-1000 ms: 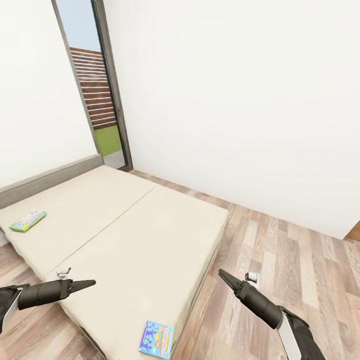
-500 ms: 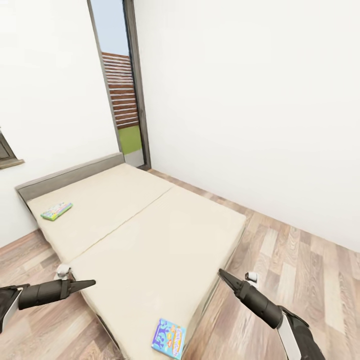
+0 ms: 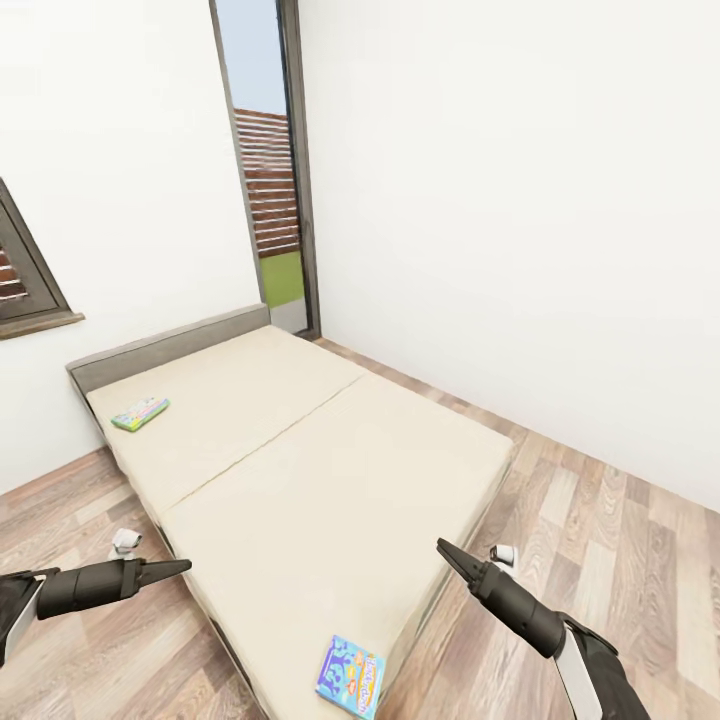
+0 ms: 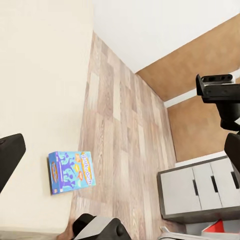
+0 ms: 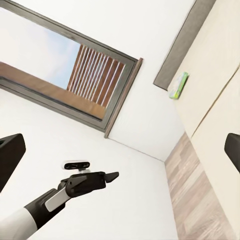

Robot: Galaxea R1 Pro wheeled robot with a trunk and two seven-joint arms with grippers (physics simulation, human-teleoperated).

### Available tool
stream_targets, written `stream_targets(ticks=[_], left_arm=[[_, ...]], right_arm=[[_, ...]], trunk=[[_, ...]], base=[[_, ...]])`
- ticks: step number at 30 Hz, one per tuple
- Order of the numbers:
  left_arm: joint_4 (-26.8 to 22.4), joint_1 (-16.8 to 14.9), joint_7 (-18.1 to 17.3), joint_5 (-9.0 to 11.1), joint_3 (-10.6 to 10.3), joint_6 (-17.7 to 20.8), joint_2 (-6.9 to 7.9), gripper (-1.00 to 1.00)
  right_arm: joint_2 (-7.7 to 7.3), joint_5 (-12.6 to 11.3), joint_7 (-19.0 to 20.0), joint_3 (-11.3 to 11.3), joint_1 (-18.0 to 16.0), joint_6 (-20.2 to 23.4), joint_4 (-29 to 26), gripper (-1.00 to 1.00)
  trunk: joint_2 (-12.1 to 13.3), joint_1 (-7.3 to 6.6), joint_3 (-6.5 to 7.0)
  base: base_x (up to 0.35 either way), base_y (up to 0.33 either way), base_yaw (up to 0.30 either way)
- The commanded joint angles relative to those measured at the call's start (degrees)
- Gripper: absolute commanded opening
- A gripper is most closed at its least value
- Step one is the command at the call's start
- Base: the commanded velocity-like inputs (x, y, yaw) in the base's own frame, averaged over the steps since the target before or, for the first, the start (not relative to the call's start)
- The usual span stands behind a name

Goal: Put all the toys in the child's room - the three board games (two on the bed and one on the table), the two jigsaw puzzles on the table, and the tennis ball on the table - inside the toy box on the table in the child's room.

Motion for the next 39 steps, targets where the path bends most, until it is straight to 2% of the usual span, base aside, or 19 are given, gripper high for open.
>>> stream_targets(ticks=[1, 10, 22, 29, 39], left_arm=[[0.0, 0.0, -0.2, 0.0, 0.0, 0.6, 0.01, 1.0], [0.0, 0.0, -0.2, 0.0, 0.0, 0.6, 0.01, 1.0], [0.0, 0.0, -0.2, 0.0, 0.0, 0.6, 0.01, 1.0], [0.0, 0.0, -0.2, 0.0, 0.0, 0.6, -0.02, 1.0], [0.0, 0.0, -0.2, 0.0, 0.0, 0.6, 0.01, 1.0]], right_arm=[[0.06, 0.0, 0.2, -0.1, 0.0, 0.5, 0.0, 1.0], [0.08, 0.0, 0.1, -0.1, 0.0, 0.6, 0.1, 1.0], [0.08, 0.0, 0.0, 0.0, 0.0, 0.5, -0.2, 1.0], [0.08, 0.0, 0.0, 0.1, 0.0, 0.5, -0.2, 1.0], [0.08, 0.0, 0.0, 0.2, 0.0, 0.5, -0.3, 1.0]], trunk=[[0.0, 0.0, -0.06], [0.0, 0.0, -0.06], [0.0, 0.0, -0.06], [0.0, 0.0, -0.06], [0.0, 0.0, -0.06]], base=[[0.0, -0.001, 0.01], [0.0, -0.032, 0.003], [0.0, -0.257, 0.006], [0.0, -0.265, 0.126], [0.0, -0.045, 0.078]])
